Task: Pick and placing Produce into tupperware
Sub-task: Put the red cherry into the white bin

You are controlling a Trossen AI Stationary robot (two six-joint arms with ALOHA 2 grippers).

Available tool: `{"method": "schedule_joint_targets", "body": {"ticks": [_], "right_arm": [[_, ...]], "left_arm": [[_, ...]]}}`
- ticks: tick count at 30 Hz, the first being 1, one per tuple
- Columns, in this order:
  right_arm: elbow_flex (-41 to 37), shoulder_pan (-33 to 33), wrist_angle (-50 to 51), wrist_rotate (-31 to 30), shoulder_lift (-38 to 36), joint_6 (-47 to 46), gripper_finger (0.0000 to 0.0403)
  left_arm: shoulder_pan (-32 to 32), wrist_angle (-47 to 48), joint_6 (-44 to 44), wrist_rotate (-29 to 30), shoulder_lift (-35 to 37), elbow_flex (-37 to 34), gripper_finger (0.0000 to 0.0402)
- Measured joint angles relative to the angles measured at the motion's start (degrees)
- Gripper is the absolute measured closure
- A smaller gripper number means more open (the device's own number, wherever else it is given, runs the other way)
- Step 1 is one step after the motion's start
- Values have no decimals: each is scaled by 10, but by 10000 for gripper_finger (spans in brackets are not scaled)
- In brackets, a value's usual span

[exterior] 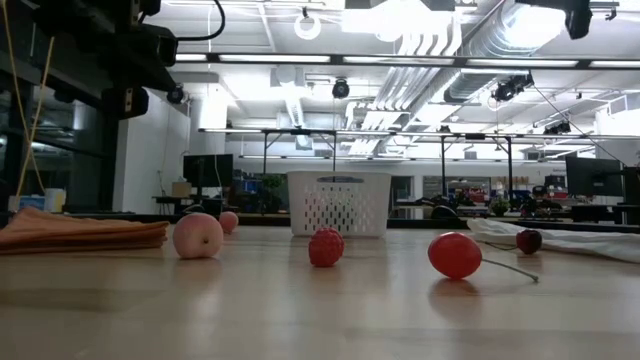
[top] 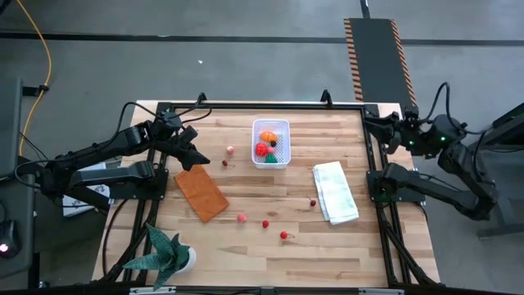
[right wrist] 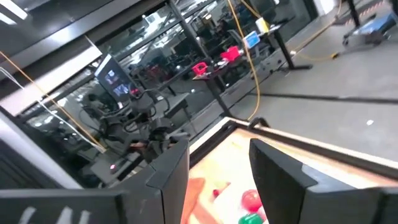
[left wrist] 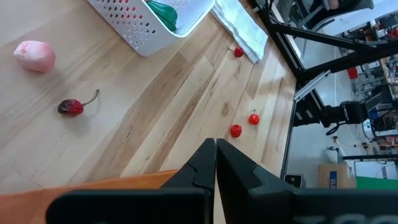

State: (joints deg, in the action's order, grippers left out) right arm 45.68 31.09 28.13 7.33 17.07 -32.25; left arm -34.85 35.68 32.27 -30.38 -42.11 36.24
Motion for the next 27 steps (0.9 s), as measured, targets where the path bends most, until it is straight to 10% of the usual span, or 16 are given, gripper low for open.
{"method": "schedule_joint_targets", "body": {"ticks": [27], "right_arm": [[-44,0,112,-21,-9,-59,242]], "left_arm": [[0,0,-3,0,0,0,399]]}}
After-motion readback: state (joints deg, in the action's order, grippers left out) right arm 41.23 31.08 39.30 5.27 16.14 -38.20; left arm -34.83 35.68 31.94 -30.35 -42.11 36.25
